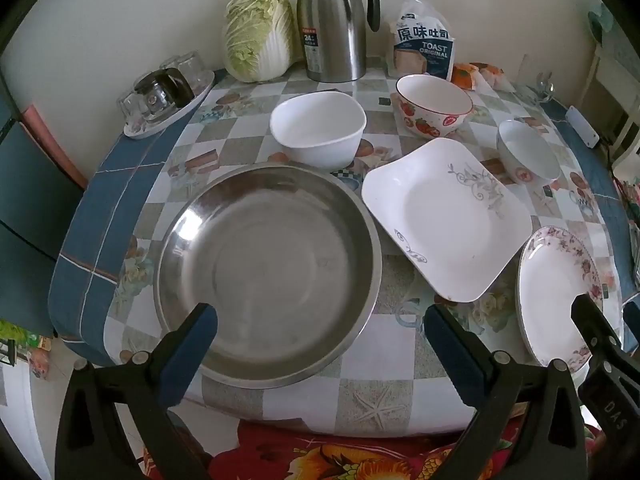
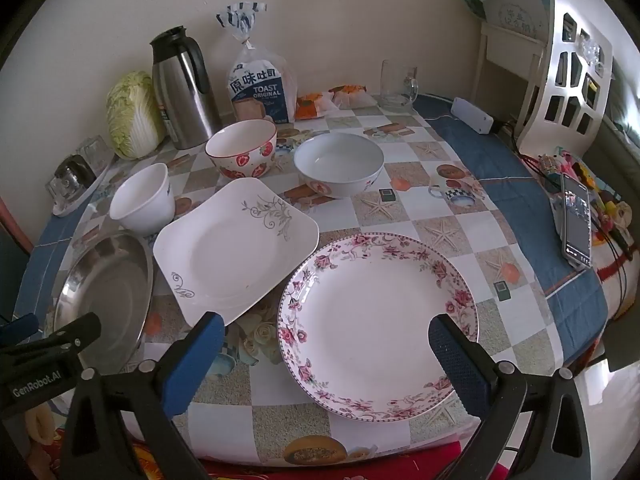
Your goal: Organize plates and bowls
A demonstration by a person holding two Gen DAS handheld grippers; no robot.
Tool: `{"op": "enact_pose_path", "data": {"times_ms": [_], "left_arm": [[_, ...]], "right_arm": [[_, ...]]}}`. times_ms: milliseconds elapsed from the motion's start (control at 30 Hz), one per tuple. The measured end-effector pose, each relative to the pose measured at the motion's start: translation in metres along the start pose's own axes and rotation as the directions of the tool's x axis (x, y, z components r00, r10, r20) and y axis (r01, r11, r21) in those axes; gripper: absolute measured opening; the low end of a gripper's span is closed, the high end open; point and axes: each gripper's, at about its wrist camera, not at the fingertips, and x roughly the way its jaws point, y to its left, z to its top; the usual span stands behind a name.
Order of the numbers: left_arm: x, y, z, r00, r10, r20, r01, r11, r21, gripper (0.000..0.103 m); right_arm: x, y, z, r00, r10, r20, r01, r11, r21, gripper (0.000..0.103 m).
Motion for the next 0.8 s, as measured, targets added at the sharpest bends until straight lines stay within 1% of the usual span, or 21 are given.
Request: {"op": "enact_pose_path", "data": {"times_ms": [800], "left_arm": [[0.0023,-0.0005,-0.0027,1.000,0.002,-0.009,-0.002,1.000,0.009,0.103]], "right_arm": [[-0.0005,-0.0005,-0.0004,1.000,0.001,0.002,-0.001,1.000,0.001,0.103]]}}
